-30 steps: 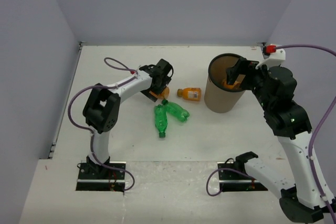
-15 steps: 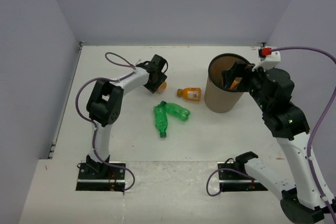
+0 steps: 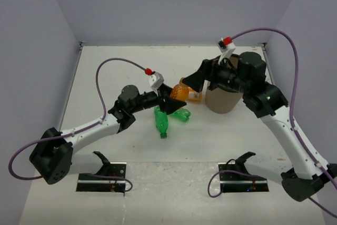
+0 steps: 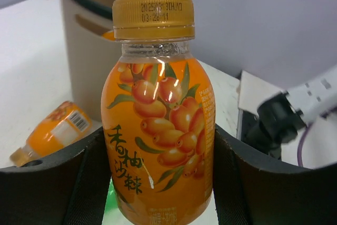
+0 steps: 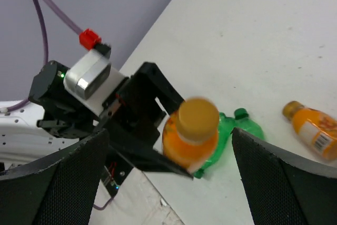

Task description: Put the plastic bottles in the bin

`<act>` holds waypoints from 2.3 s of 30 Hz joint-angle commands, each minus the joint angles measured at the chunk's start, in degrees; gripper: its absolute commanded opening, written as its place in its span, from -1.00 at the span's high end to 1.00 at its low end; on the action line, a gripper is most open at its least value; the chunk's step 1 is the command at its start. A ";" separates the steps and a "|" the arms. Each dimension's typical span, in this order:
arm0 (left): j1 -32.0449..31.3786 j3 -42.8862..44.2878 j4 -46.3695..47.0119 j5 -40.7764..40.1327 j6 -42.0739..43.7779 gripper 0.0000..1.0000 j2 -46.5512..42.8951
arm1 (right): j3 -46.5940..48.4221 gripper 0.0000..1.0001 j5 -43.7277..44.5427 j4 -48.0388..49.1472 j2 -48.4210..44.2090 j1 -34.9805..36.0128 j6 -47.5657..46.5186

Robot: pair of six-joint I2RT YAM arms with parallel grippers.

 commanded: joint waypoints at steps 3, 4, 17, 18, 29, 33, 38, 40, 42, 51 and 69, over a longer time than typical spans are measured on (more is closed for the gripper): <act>-1.86 -8.02 18.78 14.69 13.06 1.00 -3.83 | 6.50 -0.98 3.57 -2.03 6.08 6.28 1.31; -2.04 -9.51 21.93 15.58 12.88 1.00 -4.19 | 6.42 -0.98 4.02 -2.21 6.35 6.37 1.31; -2.30 -6.54 20.99 17.35 11.74 1.00 -4.63 | -0.96 -0.44 -0.28 -3.09 3.80 9.97 -0.80; -2.30 -6.45 20.99 17.43 11.91 1.00 -4.63 | -1.49 -0.43 -0.37 -2.92 3.54 10.24 -0.71; -2.30 -4.69 18.54 16.73 11.65 0.55 -4.45 | -4.31 1.00 -1.08 0.60 0.90 11.21 -0.44; -2.30 -4.60 14.50 12.26 12.09 -1.00 -5.33 | -3.78 1.00 4.52 0.69 -0.50 11.20 -0.79; -2.30 -3.90 -2.06 -5.03 10.78 -1.00 -8.66 | 4.55 1.00 21.92 -6.33 -1.47 10.77 -5.17; -2.30 -3.98 -8.16 -17.38 8.24 -1.00 -10.78 | 8.69 1.00 33.39 -10.27 -1.04 9.28 -7.38; -2.13 -4.07 -15.89 -29.85 0.81 -1.00 -12.79 | 10.36 1.00 41.85 -11.96 -0.60 5.34 -8.44; -2.13 3.11 -47.53 -40.39 -21.38 -1.00 -16.85 | 6.34 1.00 49.99 -10.04 5.64 -9.27 -10.73; -17.24 15.88 -69.54 -56.22 -36.07 -1.00 12.76 | 2.90 -0.98 36.55 -11.09 -2.53 -9.10 -7.65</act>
